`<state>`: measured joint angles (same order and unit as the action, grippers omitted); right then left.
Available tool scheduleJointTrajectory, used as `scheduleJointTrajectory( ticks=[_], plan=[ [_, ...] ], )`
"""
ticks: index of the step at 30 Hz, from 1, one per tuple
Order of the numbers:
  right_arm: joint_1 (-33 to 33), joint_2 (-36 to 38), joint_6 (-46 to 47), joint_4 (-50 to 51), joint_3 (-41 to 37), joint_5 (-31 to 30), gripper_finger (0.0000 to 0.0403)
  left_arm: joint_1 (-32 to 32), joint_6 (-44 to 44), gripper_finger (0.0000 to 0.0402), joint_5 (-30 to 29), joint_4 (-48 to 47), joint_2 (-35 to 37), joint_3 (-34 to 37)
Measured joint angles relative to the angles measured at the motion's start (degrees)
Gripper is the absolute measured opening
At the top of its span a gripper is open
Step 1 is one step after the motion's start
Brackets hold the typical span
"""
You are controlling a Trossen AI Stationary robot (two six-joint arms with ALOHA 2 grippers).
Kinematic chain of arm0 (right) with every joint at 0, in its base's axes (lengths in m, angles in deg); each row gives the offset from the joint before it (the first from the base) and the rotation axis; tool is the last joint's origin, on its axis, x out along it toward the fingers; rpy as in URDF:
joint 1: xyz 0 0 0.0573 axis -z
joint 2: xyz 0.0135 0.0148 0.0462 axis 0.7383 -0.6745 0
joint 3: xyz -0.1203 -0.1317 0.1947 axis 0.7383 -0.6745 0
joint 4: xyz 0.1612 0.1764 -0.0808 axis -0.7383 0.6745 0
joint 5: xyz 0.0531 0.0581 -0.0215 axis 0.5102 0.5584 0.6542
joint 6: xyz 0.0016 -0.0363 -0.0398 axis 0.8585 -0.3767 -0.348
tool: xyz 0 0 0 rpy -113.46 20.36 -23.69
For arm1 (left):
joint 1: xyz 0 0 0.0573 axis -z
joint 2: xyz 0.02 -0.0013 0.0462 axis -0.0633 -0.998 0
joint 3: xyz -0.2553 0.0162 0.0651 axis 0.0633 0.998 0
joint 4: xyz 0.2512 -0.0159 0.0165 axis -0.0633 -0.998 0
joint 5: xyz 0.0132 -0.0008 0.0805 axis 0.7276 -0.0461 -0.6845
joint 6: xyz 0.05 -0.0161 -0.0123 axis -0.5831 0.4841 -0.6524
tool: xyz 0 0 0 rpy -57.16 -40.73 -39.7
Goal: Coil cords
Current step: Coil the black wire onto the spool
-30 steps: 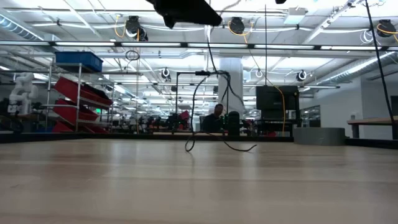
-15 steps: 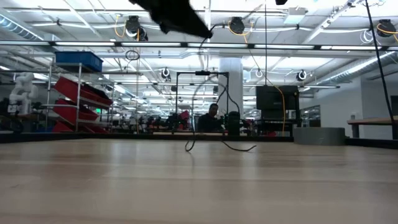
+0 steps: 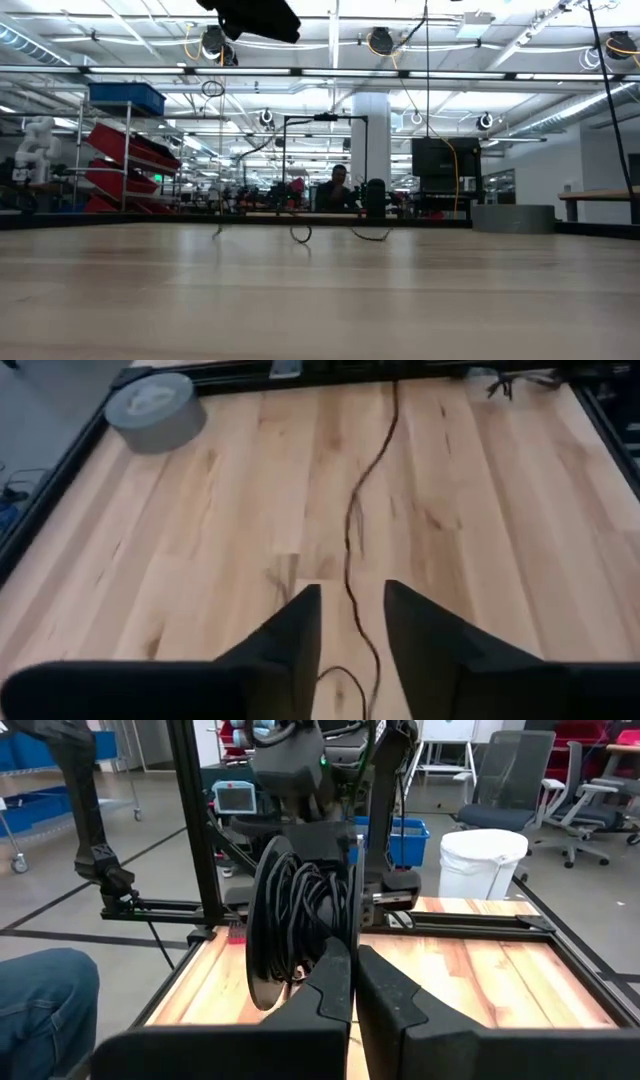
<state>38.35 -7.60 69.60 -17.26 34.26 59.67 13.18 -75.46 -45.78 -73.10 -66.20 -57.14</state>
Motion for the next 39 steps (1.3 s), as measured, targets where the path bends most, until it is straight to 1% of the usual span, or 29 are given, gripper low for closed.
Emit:
scheduleJointTrajectory(
  ticks=[3,5,7,9,12,14,19,24,27,31,34,36,39],
  plan=[
    [0.0,0.0,0.0,0.1,0.0,0.0,0.0,0.3,-1.1,0.0135,-2.1,2.6,-0.1,0.0],
    [0.0,0.0,0.0,0.0,0.0,0.0,0.0,0.2,-1.9,0.014,-3.6,7.7,-0.6,0.0],
    [0.0,0.0,0.0,0.0,0.0,0.0,0.0,0.2,-3.2,0.0141,-3.6,14.1,-1.5,0.0],
    [0.0,0.0,0.0,0.0,0.0,0.0,0.0,0.2,-4.4,0.0142,-2.3,20.7,-2.9,-0.1],
    [0.0,0.0,0.0,0.0,0.0,0.0,0.0,0.1,-6.0,0.0142,0.8,24.4,-5.5,-0.1],
    [0.0,0.0,0.0,0.0,0.0,0.0,0.0,-0.1,-6.0,0.0142,1.0,26.0,-7.3,0.0],
    [0.0,0.0,0.0,0.0,0.0,0.0,0.0,-0.2,-7.0,0.0142,1.0,36.4,-11.3,-0.1],
    [0.0,0.2,0.0,-0.1,0.0,0.0,0.0,-0.3,-7.7,0.0148,1.2,41.1,-15.5,0.0],
    [0.0,0.3,0.0,-0.1,0.0,0.0,0.0,-0.5,-7.6,0.0174,1.0,41.5,-17.0,0.0],
    [0.0,0.4,-0.1,0.0,0.0,0.0,0.0,-0.6,-7.5,0.0227,-0.1,41.3,-17.9,0.0],
    [0.0,0.4,-0.2,-0.1,0.0,0.0,0.0,-0.7,-7.6,0.0261,-1.3,43.1,-18.7,0.0],
    [0.0,0.4,-0.5,-0.2,0.0,0.0,0.0,-0.7,-7.5,0.0275,-2.9,46.3,-19.9,0.0],
    [0.0,0.4,-0.7,-0.5,0.0,0.0,0.0,-0.7,-8.0,0.0282,-5.9,52.1,-22.1,0.0]
  ],
)
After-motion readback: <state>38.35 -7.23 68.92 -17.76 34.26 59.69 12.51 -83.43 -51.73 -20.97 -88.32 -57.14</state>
